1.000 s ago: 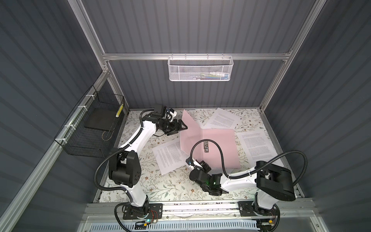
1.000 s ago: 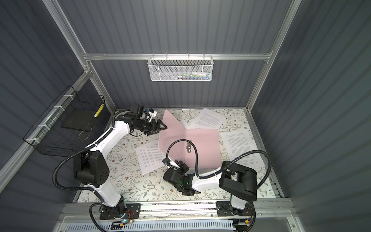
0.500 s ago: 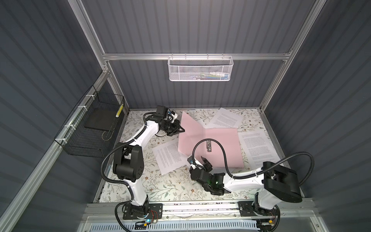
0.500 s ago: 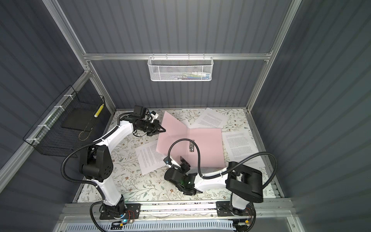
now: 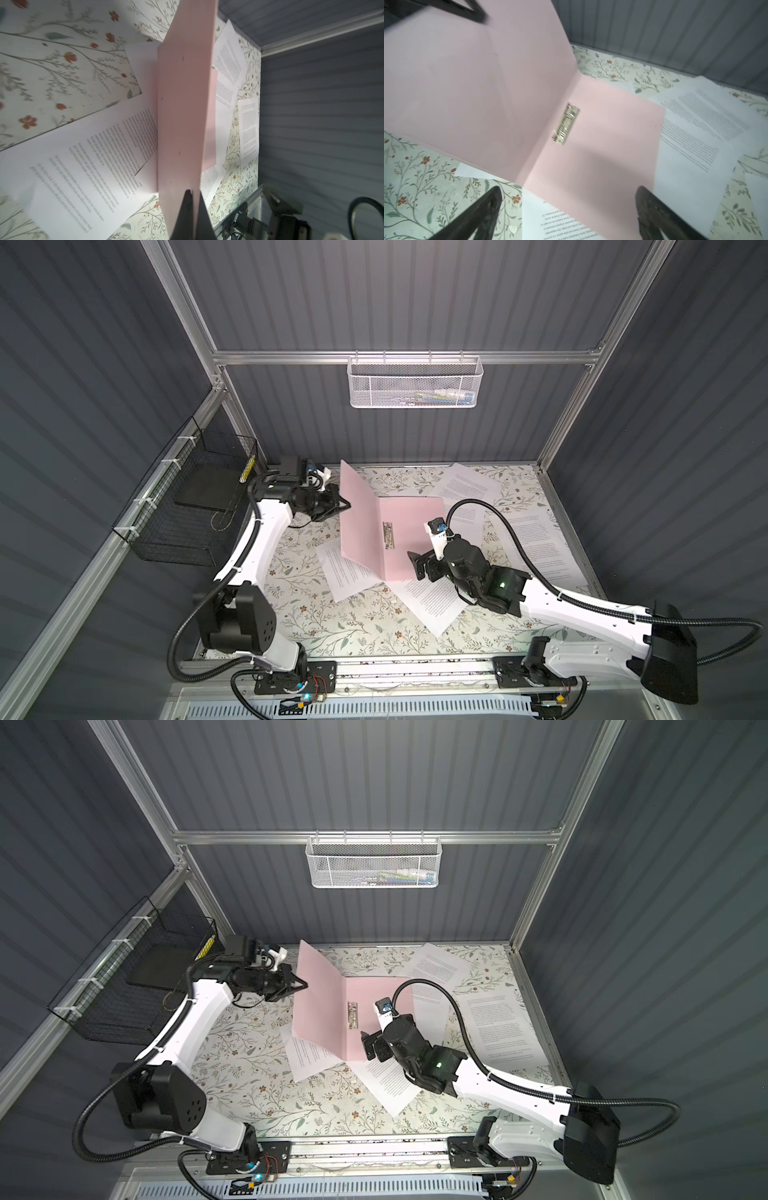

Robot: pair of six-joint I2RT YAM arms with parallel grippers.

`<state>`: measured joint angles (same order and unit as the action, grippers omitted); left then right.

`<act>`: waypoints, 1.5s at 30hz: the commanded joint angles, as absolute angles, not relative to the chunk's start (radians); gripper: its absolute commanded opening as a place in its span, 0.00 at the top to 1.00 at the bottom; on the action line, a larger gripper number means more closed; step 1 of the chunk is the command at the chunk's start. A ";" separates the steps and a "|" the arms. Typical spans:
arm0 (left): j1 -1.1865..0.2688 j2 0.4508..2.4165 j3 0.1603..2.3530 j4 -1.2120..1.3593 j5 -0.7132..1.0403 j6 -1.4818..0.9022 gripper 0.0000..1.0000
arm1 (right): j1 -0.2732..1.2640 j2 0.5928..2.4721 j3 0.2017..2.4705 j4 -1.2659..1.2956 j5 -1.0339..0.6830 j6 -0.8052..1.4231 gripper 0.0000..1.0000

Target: Put the files into the folder

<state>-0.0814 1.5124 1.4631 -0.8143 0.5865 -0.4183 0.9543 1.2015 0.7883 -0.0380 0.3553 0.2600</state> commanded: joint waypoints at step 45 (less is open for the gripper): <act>-0.590 1.629 1.838 -1.168 -0.324 -0.448 0.33 | 0.798 1.907 1.187 -0.154 -0.038 0.492 0.07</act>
